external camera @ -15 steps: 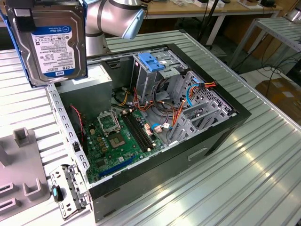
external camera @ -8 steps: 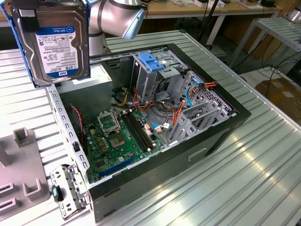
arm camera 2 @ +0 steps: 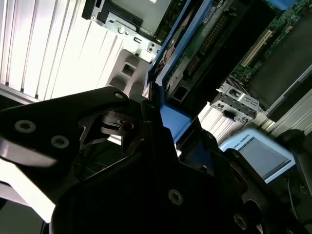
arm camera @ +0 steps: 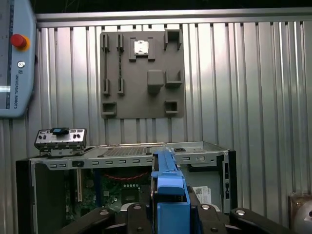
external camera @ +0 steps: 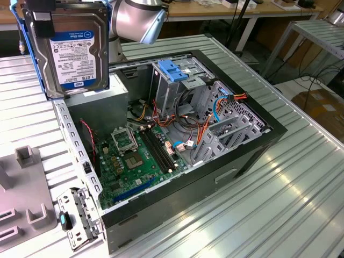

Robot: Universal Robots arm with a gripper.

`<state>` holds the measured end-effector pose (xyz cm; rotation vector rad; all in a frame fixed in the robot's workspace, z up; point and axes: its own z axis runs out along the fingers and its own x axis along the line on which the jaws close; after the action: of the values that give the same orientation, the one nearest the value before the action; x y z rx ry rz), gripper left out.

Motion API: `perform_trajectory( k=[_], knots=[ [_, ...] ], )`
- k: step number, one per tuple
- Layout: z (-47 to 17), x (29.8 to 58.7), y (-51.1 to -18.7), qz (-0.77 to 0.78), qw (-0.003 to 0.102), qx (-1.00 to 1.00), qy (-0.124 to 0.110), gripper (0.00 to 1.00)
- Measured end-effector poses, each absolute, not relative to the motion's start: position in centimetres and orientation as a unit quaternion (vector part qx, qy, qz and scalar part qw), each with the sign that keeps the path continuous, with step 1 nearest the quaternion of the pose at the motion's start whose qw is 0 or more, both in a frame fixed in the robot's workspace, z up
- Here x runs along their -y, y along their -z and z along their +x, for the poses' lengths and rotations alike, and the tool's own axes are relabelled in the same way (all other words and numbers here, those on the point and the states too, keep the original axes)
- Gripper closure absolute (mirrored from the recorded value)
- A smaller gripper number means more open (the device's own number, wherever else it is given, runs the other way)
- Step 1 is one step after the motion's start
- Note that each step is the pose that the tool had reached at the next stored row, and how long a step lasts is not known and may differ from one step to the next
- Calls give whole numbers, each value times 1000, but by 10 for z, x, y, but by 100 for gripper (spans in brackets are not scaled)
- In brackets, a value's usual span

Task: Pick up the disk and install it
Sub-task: 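Pick up the disk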

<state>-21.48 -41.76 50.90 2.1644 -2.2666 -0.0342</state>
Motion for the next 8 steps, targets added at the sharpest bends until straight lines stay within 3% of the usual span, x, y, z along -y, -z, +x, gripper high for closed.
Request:
perform_trajectory(
  k=[8],
  knots=[
    [-210,436,-509,690,4,724,11,63]
  ],
)
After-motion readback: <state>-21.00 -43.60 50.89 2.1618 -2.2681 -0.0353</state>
